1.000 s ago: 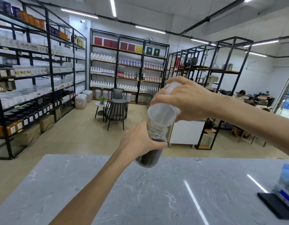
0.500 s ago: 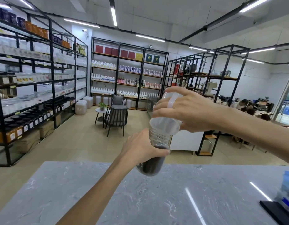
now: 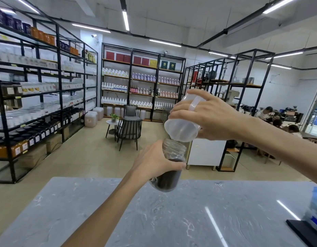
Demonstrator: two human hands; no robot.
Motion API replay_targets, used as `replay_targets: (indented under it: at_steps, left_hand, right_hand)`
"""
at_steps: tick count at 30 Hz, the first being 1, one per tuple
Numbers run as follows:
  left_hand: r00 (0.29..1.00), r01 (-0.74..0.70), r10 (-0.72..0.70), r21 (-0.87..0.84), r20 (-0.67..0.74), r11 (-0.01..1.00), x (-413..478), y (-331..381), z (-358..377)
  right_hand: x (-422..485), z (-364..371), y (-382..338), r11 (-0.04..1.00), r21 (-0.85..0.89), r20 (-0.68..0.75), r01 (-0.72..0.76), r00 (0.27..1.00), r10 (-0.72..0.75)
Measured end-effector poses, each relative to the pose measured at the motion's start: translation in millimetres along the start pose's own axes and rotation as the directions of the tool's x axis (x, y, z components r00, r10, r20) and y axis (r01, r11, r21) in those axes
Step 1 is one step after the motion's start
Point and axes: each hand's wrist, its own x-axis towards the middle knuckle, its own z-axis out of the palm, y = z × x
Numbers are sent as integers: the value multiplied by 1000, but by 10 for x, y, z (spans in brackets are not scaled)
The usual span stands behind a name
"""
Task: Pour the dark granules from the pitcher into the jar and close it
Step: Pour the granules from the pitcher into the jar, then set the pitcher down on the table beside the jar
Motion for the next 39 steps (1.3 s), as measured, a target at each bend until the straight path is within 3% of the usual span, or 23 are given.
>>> replay_targets:
  at_steps: [3, 6, 7, 9, 12, 17, 21, 25, 28, 33, 39]
  left_hand:
    - [1000, -11, 11, -14, 10, 1000, -34, -24, -9]
    - [999, -9, 13, -100, 46, 995, -123, -124, 11]
    - [999, 0, 7, -135, 46, 991, -165, -185, 26]
    - [999, 27, -21, -173, 37, 985, -263, -334, 75]
    - [998, 66, -66, -167, 7, 984, -470, -628, 234]
    - [993, 105, -113, -196, -30, 975, -1069, -1257, 703]
    - [966, 251, -257, -331, 26, 910, -1769, -1776, 1209]
    - [907, 411, -413, -382, 80, 828, -2474, -2194, 1636]
    - [878, 471, -466, -376, 111, 798, -2838, -2399, 1787]
    - [892, 451, -422, -354, 161, 819, -3188, -2582, 1827]
    - [899, 434, -421, -369, 120, 822, -3412, -2641, 1858]
  right_hand:
    - [-23, 28, -49, 1000, 11, 5, -19, 1000, 19]
    - [-93, 127, -137, 916, 351, 38, -196, 980, 195]
    - [-128, 194, -166, 816, 504, 79, -283, 956, 283]
    - [-230, 379, -262, 517, 739, 198, -433, 872, 448]
    - [-452, 756, -584, 95, 891, 316, -445, 756, 574]
    - [-930, 1474, -1546, -363, 863, 505, -351, 579, 640]
    - [-1303, 1846, -2784, -595, 728, 683, -341, 429, 590]
    - [-1651, 1947, -3906, -737, 566, 820, -369, 346, 456]
    - [-1820, 1922, -4402, -766, 505, 858, -397, 320, 401]
    - [-1937, 1927, -4697, -746, 487, 866, -453, 362, 346]
    - [-1978, 2000, -4862, -694, 482, 868, -534, 396, 299]
